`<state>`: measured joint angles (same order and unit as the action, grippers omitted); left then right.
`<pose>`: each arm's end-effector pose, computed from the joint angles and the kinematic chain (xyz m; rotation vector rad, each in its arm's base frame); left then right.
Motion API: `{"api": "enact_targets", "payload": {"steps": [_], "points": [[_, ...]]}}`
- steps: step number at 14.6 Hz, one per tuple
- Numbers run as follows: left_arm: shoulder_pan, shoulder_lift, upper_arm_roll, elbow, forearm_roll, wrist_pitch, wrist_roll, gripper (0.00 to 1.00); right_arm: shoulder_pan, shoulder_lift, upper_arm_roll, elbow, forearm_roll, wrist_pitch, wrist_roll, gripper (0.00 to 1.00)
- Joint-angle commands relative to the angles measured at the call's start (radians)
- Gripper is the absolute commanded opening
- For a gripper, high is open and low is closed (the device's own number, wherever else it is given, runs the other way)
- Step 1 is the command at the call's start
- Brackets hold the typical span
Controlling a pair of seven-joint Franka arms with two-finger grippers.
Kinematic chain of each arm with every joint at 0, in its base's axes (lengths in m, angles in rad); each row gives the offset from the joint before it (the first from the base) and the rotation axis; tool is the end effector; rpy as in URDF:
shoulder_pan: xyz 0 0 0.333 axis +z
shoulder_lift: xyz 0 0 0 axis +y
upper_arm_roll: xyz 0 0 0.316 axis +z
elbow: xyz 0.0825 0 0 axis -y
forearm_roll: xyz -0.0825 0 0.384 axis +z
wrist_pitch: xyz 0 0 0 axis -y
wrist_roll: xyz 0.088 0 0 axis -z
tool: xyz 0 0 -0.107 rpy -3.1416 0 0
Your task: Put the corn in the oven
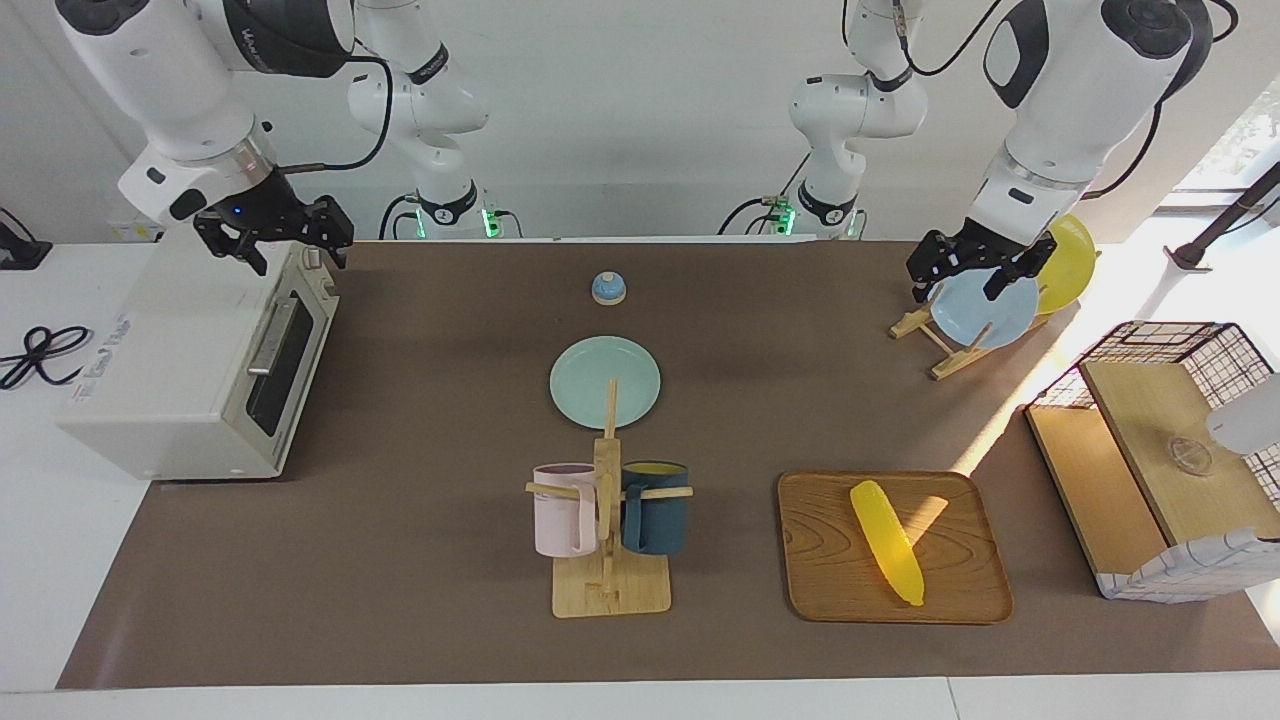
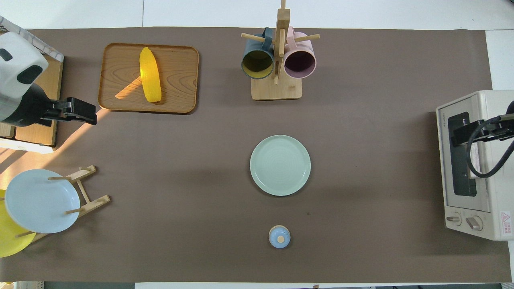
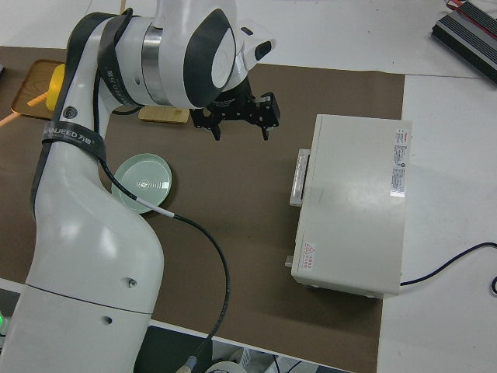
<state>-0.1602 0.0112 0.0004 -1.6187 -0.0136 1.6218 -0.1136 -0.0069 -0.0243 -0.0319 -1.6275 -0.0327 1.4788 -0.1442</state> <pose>0.5540 -0.0907 0.6000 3.1284 -0.0711 -0.0154 0.5348 -0.0247 0.6039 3.1106 0.1627 -0.1978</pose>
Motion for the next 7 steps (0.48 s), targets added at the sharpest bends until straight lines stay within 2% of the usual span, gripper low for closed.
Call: {"api": "enact_targets", "payload": {"steps": [1, 7], "points": [[0.013, -0.003, -0.01, -0.001, 0.012, 0.012, 0.011, 1.0, -0.005, 0.001, 0.004, 0.012, 0.027, -0.015, 0.018, 1.0], [0.01, -0.002, -0.011, -0.003, 0.012, 0.046, 0.002, 1.0, -0.005, 0.001, 0.004, 0.012, 0.027, -0.015, 0.017, 1.0]]}}
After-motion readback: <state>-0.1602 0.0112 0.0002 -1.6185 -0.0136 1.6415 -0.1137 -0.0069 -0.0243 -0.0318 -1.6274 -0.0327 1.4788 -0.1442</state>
